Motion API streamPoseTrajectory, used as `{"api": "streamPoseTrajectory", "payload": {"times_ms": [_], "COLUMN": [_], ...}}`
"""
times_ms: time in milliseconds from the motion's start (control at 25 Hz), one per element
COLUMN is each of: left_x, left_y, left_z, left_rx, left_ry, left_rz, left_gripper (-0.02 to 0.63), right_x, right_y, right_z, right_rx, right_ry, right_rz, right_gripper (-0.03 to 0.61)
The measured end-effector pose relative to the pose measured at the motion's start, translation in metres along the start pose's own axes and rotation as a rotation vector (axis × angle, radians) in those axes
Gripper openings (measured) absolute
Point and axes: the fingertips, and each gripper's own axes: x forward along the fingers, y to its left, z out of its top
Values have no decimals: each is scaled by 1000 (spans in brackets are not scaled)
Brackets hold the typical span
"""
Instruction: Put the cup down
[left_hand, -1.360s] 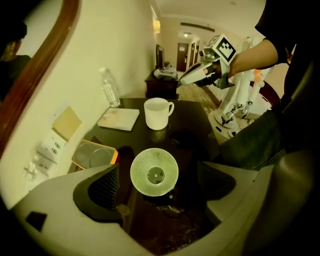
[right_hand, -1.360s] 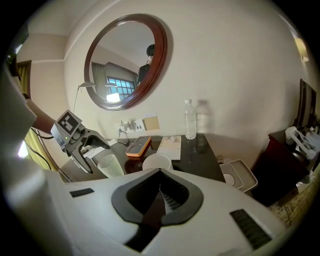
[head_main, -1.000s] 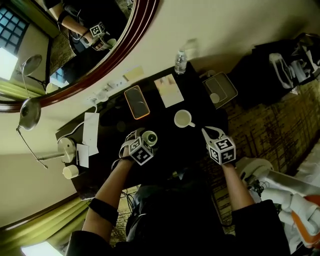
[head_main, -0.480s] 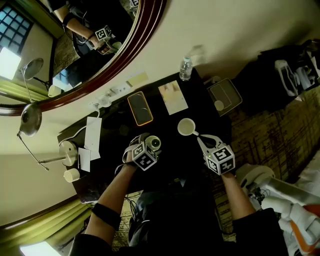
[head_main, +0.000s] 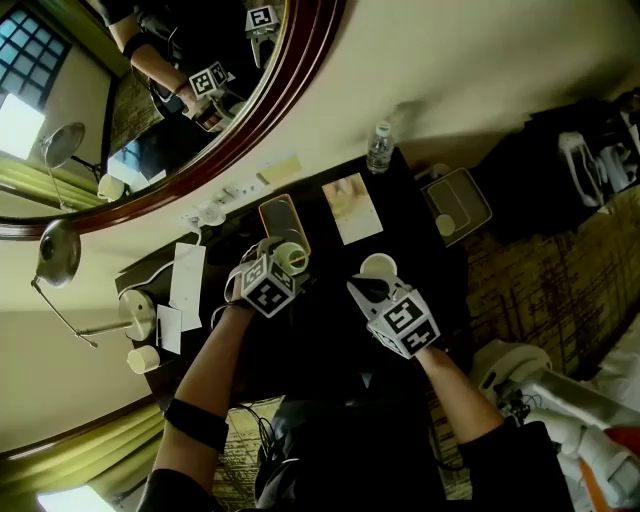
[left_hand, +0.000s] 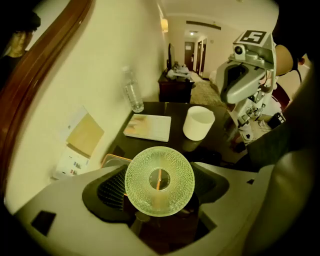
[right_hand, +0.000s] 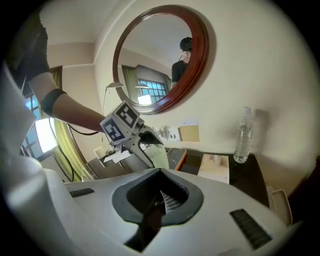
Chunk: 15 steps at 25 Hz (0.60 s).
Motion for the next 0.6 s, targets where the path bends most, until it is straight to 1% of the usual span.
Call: {"api": "streamPoseTrajectory", "payload": {"times_ms": [120,280,480,600], "left_x": [0,7,26,31], "left_y": [41,86,116,130], "left_z": [4,8,9,10], "left_rx": [-3,-38,-63,-88], "left_ry": [5,2,1,-4], "left_rz": [38,63,62,65], "left_gripper": [385,385,385,385], "right_x": [22,55,84,91], "right_y": [6,13,24,22], "right_z": [14,32,42,41], "right_rx": [-40,-74,-117,-116], "right_ry": [9,11,25,26], "right_rz": [41,82,141,151], "right_gripper": [14,14,14,14]}}
